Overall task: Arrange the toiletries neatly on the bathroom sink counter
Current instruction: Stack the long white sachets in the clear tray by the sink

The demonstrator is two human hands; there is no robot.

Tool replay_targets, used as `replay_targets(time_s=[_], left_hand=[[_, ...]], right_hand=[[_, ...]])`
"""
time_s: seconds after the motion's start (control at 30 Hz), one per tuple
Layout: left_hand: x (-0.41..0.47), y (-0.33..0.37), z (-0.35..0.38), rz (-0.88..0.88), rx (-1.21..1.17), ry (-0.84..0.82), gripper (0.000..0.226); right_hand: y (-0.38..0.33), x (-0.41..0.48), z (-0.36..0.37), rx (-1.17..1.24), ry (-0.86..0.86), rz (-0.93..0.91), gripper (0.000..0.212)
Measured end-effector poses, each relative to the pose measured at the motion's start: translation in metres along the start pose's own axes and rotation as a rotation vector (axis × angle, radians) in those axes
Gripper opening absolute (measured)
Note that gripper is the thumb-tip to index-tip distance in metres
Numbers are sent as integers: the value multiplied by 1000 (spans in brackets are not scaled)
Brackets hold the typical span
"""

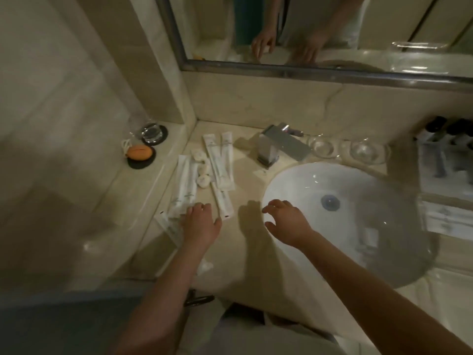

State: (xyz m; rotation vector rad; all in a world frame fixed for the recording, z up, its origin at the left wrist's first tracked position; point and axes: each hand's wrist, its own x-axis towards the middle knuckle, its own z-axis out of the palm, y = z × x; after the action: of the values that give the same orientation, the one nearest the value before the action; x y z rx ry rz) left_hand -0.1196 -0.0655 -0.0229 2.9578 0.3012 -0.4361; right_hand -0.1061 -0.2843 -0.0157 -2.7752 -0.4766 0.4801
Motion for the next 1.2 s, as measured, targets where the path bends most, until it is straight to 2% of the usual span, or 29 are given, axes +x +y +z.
replay_targets(time_s=[0.13, 0.3, 0.57, 0.67, 0.77, 0.87, 1.03, 1.13, 1.2], left_hand=[[23, -46, -12, -114, -71, 7, 47], [60, -79, -22, -166, -106, -25, 44], [102, -91, -25, -259, -286, -107, 50], [108, -89, -22, -311, -424, -113, 51], [113, -90, -20, -355, -498, -164, 52], [115, -93, -22, -365, -594, -214, 41], [106, -91, -31, -349, -671, -130, 35], [97, -87, -40, -327, -629, -52, 32], [95, -83, -42, -310, -683, -30, 29]], right_hand=[[-35, 40, 6, -12, -81, -29, 43], [-71, 88, 12, -65, -153, 12, 45], [-110, 131, 35, -86, -65, 262, 44], [-118, 138, 43, -34, -15, 341, 35], [-121, 145, 47, 127, -28, 430, 33], [-121, 147, 47, 190, -41, 480, 34], [-118, 142, 44, 126, -11, 448, 22], [-115, 143, 38, 224, -4, 473, 22], [-113, 141, 33, 313, 40, 469, 24]])
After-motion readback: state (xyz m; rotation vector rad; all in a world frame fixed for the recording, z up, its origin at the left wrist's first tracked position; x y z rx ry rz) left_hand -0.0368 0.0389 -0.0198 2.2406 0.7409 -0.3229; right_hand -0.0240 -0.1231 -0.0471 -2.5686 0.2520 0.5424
